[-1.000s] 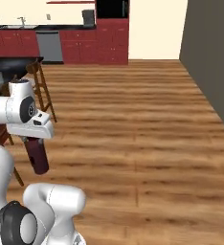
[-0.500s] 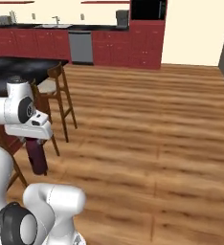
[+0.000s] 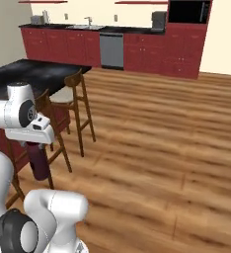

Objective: There is a wine glass and glass cup on the dining counter. Place the wine bottle next to the wine glass and the juice bottle next to the glass cup.

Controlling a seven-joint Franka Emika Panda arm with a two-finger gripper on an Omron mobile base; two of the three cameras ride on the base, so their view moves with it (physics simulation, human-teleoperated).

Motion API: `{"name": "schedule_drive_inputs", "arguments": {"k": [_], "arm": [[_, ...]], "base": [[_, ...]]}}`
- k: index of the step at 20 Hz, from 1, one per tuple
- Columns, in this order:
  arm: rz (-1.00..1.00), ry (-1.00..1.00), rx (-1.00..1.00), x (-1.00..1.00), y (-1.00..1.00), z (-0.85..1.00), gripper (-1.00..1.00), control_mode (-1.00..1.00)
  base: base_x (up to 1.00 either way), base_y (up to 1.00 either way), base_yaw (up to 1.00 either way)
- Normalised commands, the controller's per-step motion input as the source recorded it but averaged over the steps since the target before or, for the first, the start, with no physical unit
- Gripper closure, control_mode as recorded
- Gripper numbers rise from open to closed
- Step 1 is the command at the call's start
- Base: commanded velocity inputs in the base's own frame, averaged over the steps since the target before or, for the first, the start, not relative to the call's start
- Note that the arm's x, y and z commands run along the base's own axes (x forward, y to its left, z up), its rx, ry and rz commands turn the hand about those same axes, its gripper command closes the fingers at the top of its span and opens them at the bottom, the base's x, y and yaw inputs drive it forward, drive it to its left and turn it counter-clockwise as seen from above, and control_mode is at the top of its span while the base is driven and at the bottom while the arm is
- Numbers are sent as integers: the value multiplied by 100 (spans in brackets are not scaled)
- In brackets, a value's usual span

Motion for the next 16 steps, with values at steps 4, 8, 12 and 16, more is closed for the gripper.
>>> {"name": "schedule_drive_inputs", "arguments": {"k": [4,8,12,16], "arm": [[0,0,0,0,0,0,100,100],[0,0,0,0,0,0,100,100],[0,0,0,0,0,0,100,100],[0,0,0,0,0,0,100,100]], "base": [[74,-13,32],[75,-14,29],[79,-12,26],[79,-9,28]]}}
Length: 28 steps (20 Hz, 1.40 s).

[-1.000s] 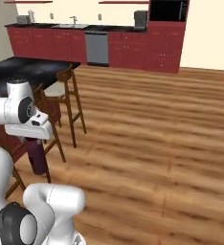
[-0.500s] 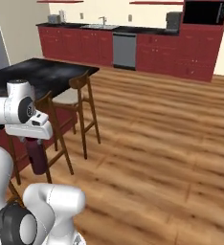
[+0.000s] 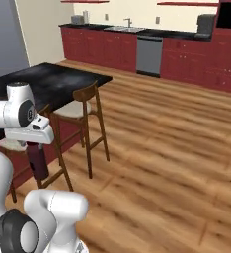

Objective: There is a wine glass and glass cup on the dining counter. Place the wine bottle next to the wine glass and the juice bottle next to the glass cup.

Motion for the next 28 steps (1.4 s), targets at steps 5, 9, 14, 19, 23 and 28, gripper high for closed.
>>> {"name": "schedule_drive_inputs", "arguments": {"k": [5,9,14,19,23,28], "arm": [[0,0,0,0,0,0,100,100],[0,0,0,0,0,0,100,100],[0,0,0,0,0,0,100,100],[0,0,0,0,0,0,100,100],[0,0,0,0,0,0,100,100],[0,0,0,0,0,0,100,100]], "base": [[85,0,29],[84,4,31],[71,15,33],[50,25,35],[28,38,12],[35,40,6]]}}
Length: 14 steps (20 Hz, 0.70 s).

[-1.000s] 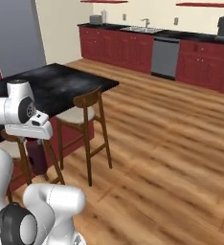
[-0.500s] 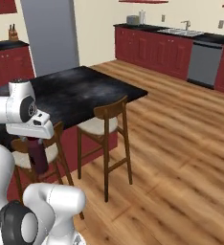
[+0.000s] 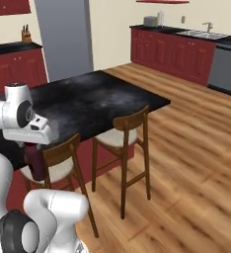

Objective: There is a wine glass and glass cup on the dining counter. Place the wine bottle next to the wine glass and the juice bottle next to the glass cup.

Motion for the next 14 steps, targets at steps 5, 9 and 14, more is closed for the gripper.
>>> {"name": "schedule_drive_inputs", "arguments": {"k": [5,9,14], "arm": [[0,0,0,0,0,0,100,100],[0,0,0,0,0,0,100,100],[0,0,0,0,0,0,100,100]], "base": [[37,41,0],[22,27,21],[26,20,43]]}}
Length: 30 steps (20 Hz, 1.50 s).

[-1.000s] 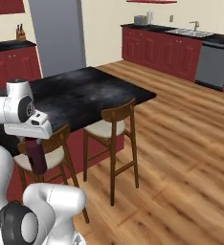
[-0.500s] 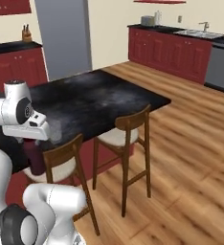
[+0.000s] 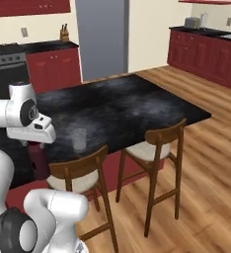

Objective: There is a wine glass and glass cup on the dining counter. Place the wine bottle next to the wine glass and the juice bottle next to the glass cup.

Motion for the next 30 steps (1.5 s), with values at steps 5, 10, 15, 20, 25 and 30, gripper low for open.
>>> {"name": "schedule_drive_inputs", "arguments": {"k": [5,10,15,20,25,30], "arm": [[0,0,0,0,0,0,100,100],[0,0,0,0,0,0,100,100],[0,0,0,0,0,0,100,100],[0,0,0,0,0,0,100,100],[0,0,0,0,0,0,100,100],[0,0,0,0,0,0,100,100]], "base": [[41,5,48],[61,0,33],[65,0,25],[38,6,29],[26,17,21],[45,12,13]]}}
